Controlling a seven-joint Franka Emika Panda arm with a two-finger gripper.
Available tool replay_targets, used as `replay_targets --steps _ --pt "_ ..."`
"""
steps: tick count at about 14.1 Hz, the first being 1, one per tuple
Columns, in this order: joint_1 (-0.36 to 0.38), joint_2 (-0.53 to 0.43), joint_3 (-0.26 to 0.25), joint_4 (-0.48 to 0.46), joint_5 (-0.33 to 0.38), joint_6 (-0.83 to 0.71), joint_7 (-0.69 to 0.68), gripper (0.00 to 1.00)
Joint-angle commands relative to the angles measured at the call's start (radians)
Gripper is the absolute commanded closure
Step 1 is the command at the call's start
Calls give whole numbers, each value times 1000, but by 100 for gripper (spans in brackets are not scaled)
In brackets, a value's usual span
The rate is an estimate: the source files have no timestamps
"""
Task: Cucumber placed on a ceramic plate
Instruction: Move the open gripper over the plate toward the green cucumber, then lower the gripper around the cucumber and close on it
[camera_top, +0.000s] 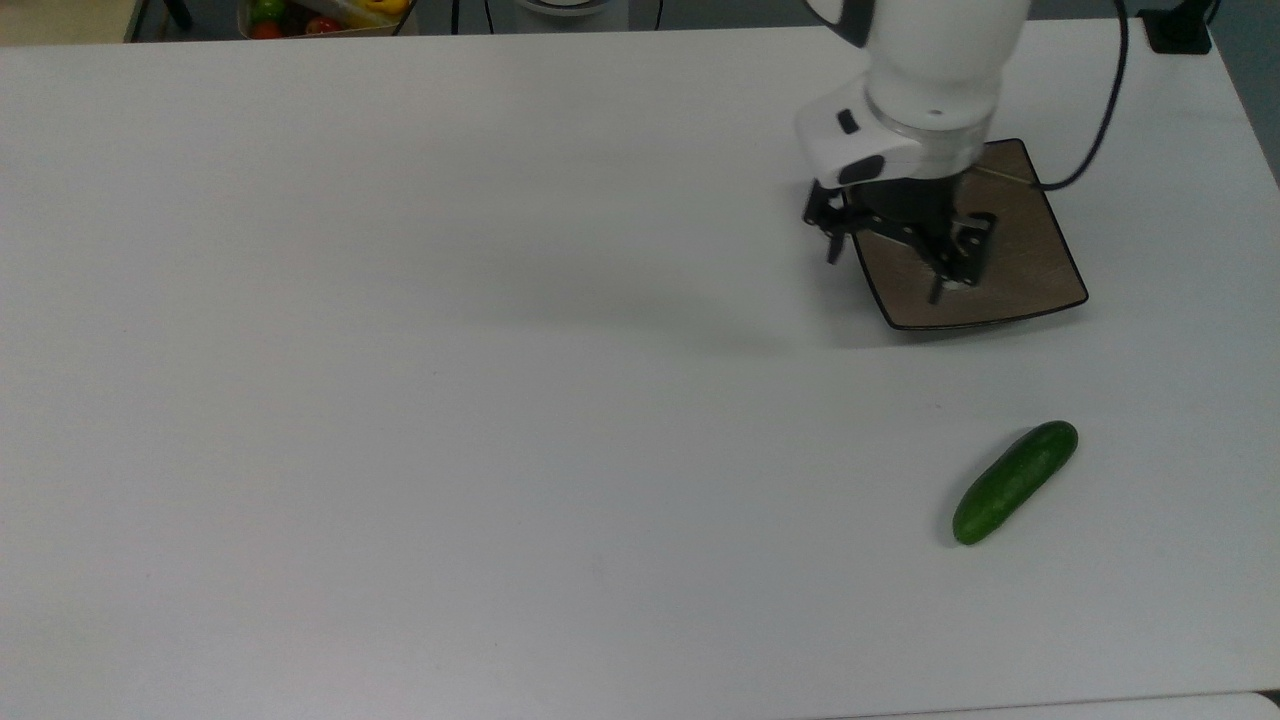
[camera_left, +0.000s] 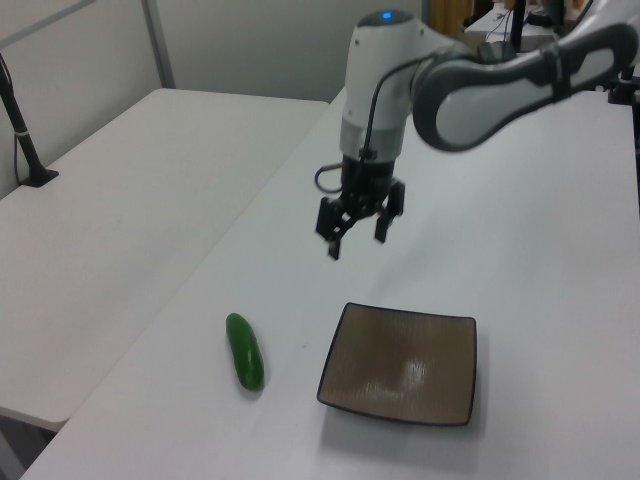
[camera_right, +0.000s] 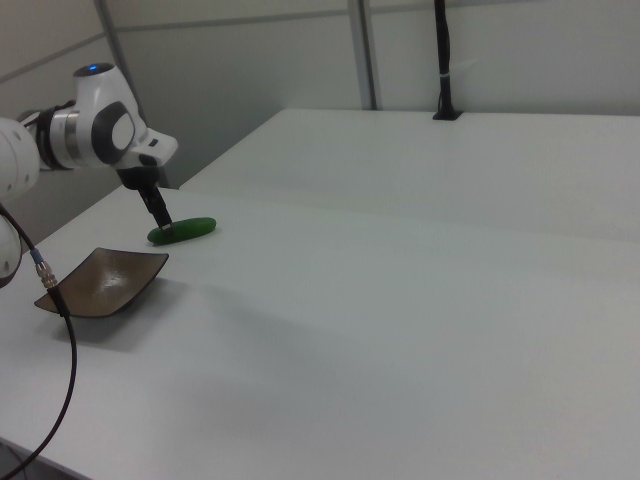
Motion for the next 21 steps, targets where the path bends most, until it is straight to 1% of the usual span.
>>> replay_targets --steps 1,3,5,6,7,8,10,14,16,19,21 --pt "109 129 -94 118 34 137 98 0" --pt "138 192 -121 154 34 221 131 0" --pt "166 238 -132 156 33 328 147 0" --pt "189 285 -160 157 34 403 159 0" --pt "195 313 -178 157 36 479 200 0" --pt "194 342 -178 159 36 561 220 0" --pt "195 373 -178 160 36 648 230 0" --pt "194 439 -177 232 36 683 231 0" --pt "192 454 -172 237 36 703 233 0" --pt "189 482 -168 238 36 774 231 0" --pt "189 491 -166 240 36 775 231 0"
